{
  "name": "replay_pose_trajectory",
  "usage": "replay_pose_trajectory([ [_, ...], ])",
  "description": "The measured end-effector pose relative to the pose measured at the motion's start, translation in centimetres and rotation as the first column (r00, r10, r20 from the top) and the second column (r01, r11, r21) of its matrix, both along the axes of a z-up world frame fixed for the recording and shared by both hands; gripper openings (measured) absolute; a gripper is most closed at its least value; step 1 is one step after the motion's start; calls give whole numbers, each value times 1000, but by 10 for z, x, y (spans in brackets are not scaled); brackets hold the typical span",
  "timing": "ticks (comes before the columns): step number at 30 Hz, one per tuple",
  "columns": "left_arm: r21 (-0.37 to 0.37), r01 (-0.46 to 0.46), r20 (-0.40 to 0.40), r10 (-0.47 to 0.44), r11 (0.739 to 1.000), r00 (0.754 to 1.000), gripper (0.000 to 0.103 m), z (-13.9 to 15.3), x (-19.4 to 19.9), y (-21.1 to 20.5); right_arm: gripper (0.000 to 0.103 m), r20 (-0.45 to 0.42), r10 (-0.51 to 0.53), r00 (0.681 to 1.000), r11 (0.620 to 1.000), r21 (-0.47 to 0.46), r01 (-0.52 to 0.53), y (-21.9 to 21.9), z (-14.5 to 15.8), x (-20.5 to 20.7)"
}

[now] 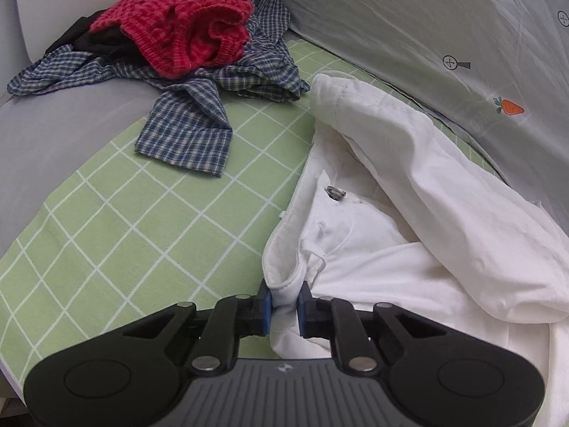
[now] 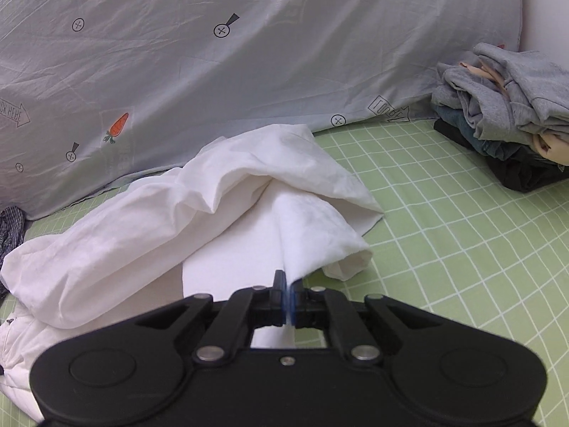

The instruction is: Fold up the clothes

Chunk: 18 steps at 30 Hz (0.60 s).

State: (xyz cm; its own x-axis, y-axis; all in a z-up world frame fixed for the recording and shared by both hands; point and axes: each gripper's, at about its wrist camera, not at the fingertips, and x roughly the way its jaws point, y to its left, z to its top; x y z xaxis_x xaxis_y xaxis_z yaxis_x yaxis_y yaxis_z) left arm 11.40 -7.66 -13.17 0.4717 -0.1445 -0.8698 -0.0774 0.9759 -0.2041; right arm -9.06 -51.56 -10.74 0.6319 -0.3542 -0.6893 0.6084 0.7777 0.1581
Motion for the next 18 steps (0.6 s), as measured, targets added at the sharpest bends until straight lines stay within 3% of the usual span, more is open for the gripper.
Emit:
replay_pose_trajectory([
  [7,185,-69,5,69,980,998,16,3,-32,70,2,-31,51,998,989,138,-46,61,-22,-39],
  [11,283,-107,14,107,953,994,19,5,-50,109,9,-26,35,999,970,243,-28,81,-33,-58],
  [13,266,-129,27,126,955,992,27,14,-53,111,12,-34,24,999,967,252,-14,87,-35,-64],
  [15,248,-150,41,145,957,989,27,22,-56,114,23,-55,-4,998,980,198,15,85,-31,-68],
  [18,218,-179,59,170,959,984,37,34,-60,117,35,-70,-67,995,988,135,76,71,-22,-74],
])
